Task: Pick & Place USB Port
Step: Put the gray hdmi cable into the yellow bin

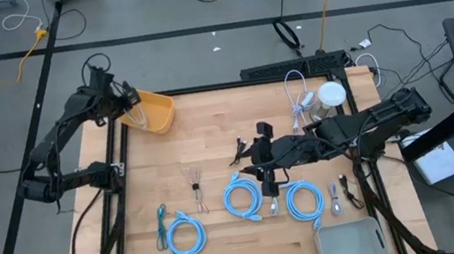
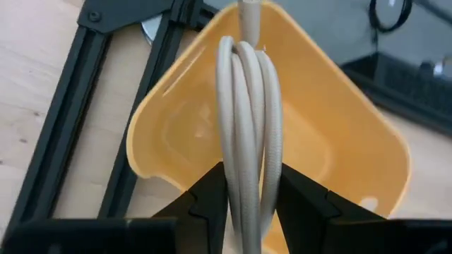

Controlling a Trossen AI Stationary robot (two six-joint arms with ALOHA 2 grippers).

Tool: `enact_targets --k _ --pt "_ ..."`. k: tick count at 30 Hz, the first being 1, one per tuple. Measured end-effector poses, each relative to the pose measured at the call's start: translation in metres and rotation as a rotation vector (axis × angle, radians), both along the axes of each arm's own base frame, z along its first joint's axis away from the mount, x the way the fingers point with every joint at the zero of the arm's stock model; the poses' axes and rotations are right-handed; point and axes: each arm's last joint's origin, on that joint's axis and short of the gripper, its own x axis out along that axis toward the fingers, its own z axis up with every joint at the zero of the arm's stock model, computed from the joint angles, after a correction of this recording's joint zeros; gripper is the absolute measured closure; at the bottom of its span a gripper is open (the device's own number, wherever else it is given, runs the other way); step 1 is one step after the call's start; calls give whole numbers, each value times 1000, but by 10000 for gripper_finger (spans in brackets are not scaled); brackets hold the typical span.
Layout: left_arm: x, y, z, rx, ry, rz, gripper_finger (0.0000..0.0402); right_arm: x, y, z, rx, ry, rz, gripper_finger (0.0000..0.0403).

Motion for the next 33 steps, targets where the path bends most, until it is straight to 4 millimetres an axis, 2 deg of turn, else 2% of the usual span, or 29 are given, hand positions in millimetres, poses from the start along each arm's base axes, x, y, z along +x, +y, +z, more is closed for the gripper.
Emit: enact_targets --k 5,14,20,28,33 --pt "-2 -2 -1 -12 34 -96 293 1 0 2 -12 -20 10 232" --pt "-3 -2 -1 -18 13 -89 299 1 0 2 -13 -20 8 232" --pt "-2 -1 0 -34 -51 32 367 1 0 2 -14 -16 8 232" --pt "10 3 4 -45 -254 266 367 0 0 1 -14 -6 8 232" --pt "30 -2 3 -83 -309 363 367 -2 -1 2 -14 -4 9 232"
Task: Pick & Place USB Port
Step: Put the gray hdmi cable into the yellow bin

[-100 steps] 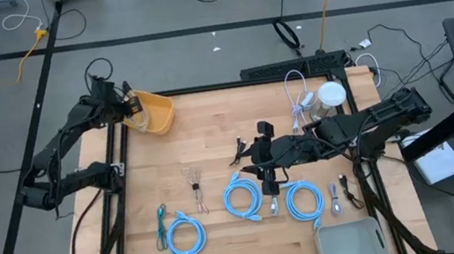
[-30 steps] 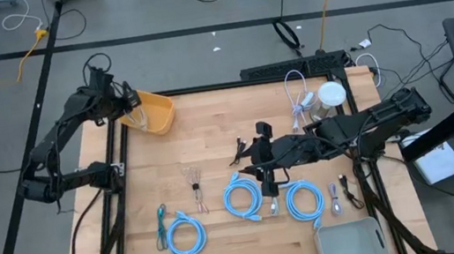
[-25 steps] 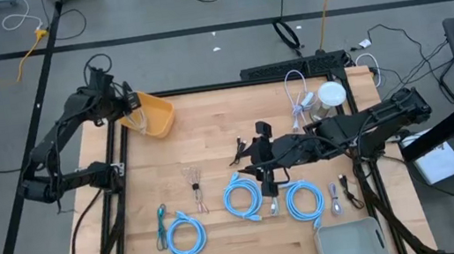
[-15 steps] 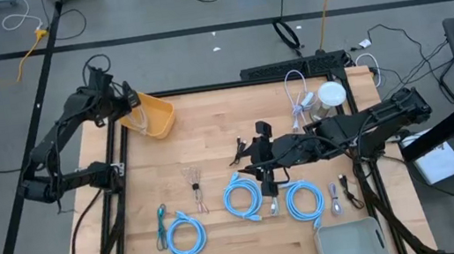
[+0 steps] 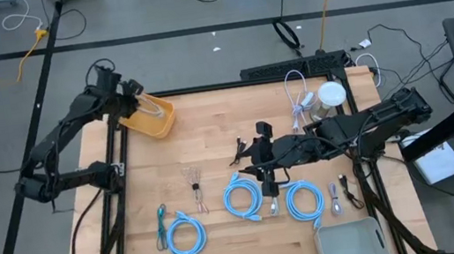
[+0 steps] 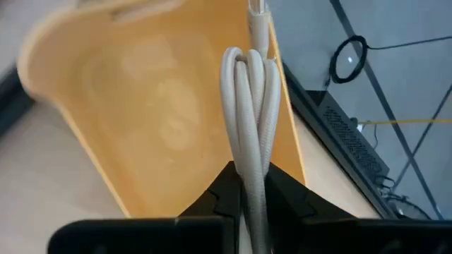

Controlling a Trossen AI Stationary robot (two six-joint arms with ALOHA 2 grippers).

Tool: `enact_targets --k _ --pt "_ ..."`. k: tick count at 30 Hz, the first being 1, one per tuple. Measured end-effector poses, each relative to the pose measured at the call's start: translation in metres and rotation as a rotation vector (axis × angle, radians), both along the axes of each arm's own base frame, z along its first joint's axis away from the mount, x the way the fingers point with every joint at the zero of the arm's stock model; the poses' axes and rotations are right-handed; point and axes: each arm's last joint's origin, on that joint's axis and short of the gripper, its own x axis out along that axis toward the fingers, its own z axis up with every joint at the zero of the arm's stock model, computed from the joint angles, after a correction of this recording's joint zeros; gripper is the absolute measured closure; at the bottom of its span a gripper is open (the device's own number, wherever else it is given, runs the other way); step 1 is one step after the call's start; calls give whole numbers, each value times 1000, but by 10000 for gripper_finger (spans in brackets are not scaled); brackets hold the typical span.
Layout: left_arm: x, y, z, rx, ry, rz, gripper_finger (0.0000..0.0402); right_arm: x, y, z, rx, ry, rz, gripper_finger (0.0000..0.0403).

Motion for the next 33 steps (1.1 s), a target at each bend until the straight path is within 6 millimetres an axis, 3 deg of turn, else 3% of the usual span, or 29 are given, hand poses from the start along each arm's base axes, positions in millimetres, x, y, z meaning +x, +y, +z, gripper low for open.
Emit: enact_targets --k 7,15,19,28,33 --pt "28 -7 -11 -51 38 -40 365 -5 1 3 -3 -1 8 232" --pt "23 -5 -20 -109 120 -66 342 -12 7 6 -20 -1 11 232" --pt "23 1 -18 -70 77 -113 293 -13 9 6 -16 1 12 232" --pt "16 4 -18 -69 73 -124 127 -13 9 6 -14 1 12 232" --pt "11 5 -19 -109 20 -172 73 -13 9 6 -14 1 11 232"
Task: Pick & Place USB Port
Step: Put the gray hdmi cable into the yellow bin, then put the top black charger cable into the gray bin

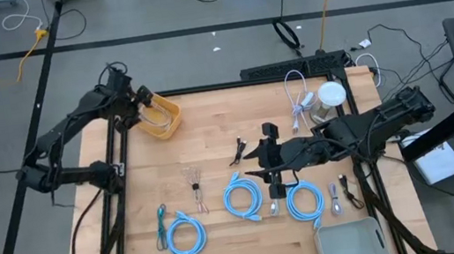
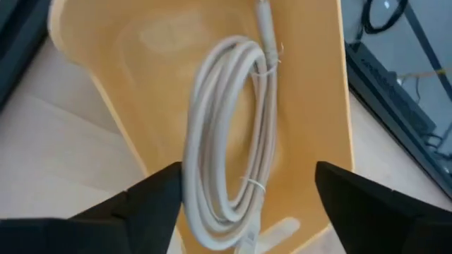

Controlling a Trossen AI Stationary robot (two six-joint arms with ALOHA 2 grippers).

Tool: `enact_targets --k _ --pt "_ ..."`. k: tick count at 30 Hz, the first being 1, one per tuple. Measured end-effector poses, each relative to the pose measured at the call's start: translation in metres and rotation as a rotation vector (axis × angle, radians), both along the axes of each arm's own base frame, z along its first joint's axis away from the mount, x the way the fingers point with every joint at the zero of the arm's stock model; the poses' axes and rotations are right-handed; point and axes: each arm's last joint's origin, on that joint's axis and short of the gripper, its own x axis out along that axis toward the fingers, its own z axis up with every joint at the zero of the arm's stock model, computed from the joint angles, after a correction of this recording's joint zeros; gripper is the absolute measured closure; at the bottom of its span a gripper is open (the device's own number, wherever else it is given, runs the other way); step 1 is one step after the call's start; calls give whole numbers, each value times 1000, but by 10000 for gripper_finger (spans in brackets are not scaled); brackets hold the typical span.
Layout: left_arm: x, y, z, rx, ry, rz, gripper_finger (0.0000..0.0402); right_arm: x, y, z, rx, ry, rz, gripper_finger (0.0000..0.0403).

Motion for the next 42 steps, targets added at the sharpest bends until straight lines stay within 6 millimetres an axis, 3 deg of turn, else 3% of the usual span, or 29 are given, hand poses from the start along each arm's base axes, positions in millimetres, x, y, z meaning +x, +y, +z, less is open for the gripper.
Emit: enact_targets --k 5,15,18,24,28,31,34,37,40,42 --pt "-4 -3 -1 -70 -84 -101 74 0 0 1 -2 -5 0 232" --pt "-7 -18 -2 -166 -128 -311 148 0 0 3 -7 -23 6 232" --pt "-3 -21 0 -164 -235 -422 164 0 0 3 -8 -27 8 232" --pt "23 -39 6 -145 -435 -730 212 1 0 3 -7 -27 7 232" --pt "52 -65 8 -153 -471 -974 274 1 0 4 -5 -34 8 232" --pt "81 -83 12 -160 -510 -1039 327 1 0 4 -6 -33 8 232" --pt "119 -97 32 37 -678 -1124 375 0 0 3 -12 -22 10 232" --pt "145 -113 80 485 -963 -1159 396 0 0 2 -16 -10 9 232" --pt "148 -128 124 925 -1218 -1010 388 -2 -1 0 -18 12 4 232" --pt "148 -133 137 1018 -1255 -976 386 -4 -3 -2 -25 36 -15 232"
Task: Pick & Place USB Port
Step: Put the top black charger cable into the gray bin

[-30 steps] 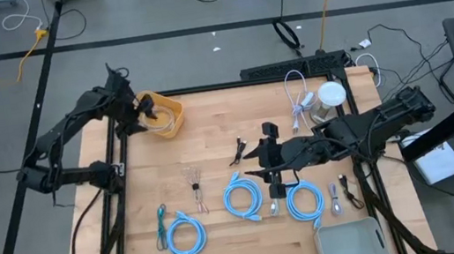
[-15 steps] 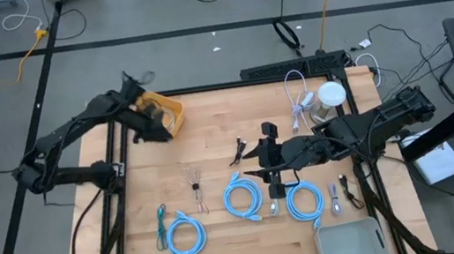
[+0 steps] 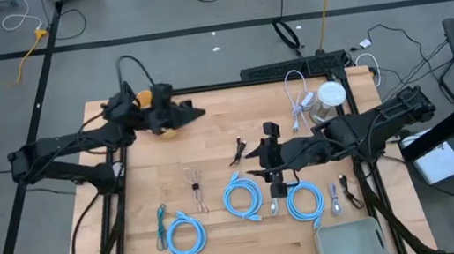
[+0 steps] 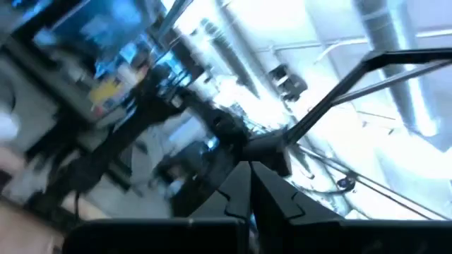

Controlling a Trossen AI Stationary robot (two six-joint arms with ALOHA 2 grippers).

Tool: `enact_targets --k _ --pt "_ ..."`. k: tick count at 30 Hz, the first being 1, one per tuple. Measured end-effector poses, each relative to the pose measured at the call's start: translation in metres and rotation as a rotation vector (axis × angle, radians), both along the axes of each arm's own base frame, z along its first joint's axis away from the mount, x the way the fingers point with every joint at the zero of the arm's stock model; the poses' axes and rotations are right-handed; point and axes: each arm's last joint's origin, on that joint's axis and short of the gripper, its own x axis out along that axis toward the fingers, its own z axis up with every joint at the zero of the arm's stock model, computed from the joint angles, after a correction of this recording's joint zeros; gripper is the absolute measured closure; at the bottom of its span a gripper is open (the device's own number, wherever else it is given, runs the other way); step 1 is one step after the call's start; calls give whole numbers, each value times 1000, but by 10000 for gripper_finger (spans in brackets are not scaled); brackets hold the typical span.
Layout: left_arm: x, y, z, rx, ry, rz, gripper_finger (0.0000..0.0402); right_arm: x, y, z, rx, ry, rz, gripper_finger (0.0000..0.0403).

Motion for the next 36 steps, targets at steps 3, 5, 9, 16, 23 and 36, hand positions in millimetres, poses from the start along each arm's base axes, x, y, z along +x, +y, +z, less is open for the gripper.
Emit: enact_targets --k 3,5,9,16,23,36 --pt "-1 -7 10 74 158 -44 393 -5 -3 -3 -37 46 -44 232" --pt "-4 -16 19 179 348 -63 398 -7 -7 -6 -77 81 -89 232" --pt "-16 -27 22 460 826 52 397 -7 -18 -9 -86 97 -177 232" --pt "-39 -30 29 787 1118 247 397 25 -52 -68 161 -72 -257 232" --pt "-55 -33 1 790 1253 199 396 30 -95 -202 582 111 -364 232" --pt "-73 -44 -97 382 1204 194 396 40 -99 -218 365 51 -178 232"
